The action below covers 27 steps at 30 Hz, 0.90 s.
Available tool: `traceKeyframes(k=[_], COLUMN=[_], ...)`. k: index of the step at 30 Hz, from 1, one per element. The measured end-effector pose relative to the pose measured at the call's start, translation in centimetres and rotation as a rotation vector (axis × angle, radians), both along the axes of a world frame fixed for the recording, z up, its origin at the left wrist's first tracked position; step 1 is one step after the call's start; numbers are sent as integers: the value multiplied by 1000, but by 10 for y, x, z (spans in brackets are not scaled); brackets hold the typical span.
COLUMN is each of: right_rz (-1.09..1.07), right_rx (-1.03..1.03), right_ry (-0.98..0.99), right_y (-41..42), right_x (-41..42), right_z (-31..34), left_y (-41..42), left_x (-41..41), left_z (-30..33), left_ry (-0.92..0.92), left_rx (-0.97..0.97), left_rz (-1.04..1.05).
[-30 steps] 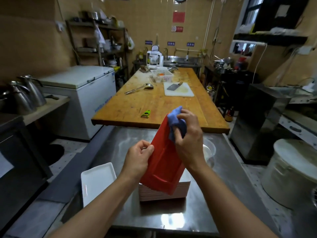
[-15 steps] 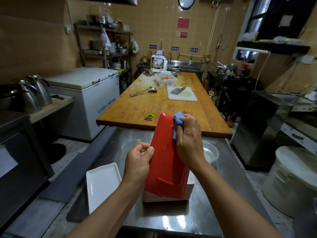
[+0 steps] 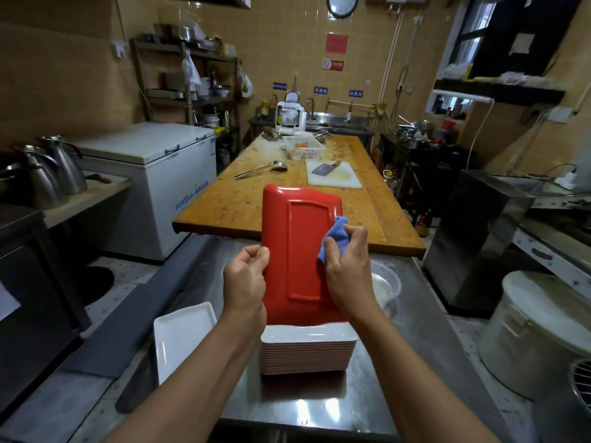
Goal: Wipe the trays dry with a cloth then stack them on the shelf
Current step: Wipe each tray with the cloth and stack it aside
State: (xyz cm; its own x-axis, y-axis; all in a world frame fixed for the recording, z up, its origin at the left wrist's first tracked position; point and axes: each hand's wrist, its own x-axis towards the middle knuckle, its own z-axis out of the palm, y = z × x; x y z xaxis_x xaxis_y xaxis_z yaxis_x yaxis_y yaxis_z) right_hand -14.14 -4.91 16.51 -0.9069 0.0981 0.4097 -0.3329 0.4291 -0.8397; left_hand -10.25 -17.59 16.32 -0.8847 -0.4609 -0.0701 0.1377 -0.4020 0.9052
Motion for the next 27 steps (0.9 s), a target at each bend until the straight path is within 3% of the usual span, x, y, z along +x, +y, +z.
traceKeyframes(k=[7, 11, 13, 17, 22, 25, 27], right_rz=[-9, 140, 236, 338, 482, 554, 599], right_rx=[-156, -683, -829, -810, -615, -539, -524], right_ry=[-22, -186, -270, -362, -432, -475, -495], right_y=[4, 20, 28, 47, 69, 75, 78], right_x=[28, 20, 14, 4, -4, -8, -10], right_z=[-12, -1, 0, 1, 9, 17, 22], left_y=[-4, 1, -3, -32, -72, -82, -85], left_x=[-23, -25, -23, -19, -27, -29, -32], left_z=[7, 3, 0, 7, 54, 72, 71], left_ry=[42, 42, 66, 37, 49, -56, -114], left_rx=[146, 213, 216, -84, -456, -647, -676], left_rz=[81, 18, -90, -330, -386, -636, -764])
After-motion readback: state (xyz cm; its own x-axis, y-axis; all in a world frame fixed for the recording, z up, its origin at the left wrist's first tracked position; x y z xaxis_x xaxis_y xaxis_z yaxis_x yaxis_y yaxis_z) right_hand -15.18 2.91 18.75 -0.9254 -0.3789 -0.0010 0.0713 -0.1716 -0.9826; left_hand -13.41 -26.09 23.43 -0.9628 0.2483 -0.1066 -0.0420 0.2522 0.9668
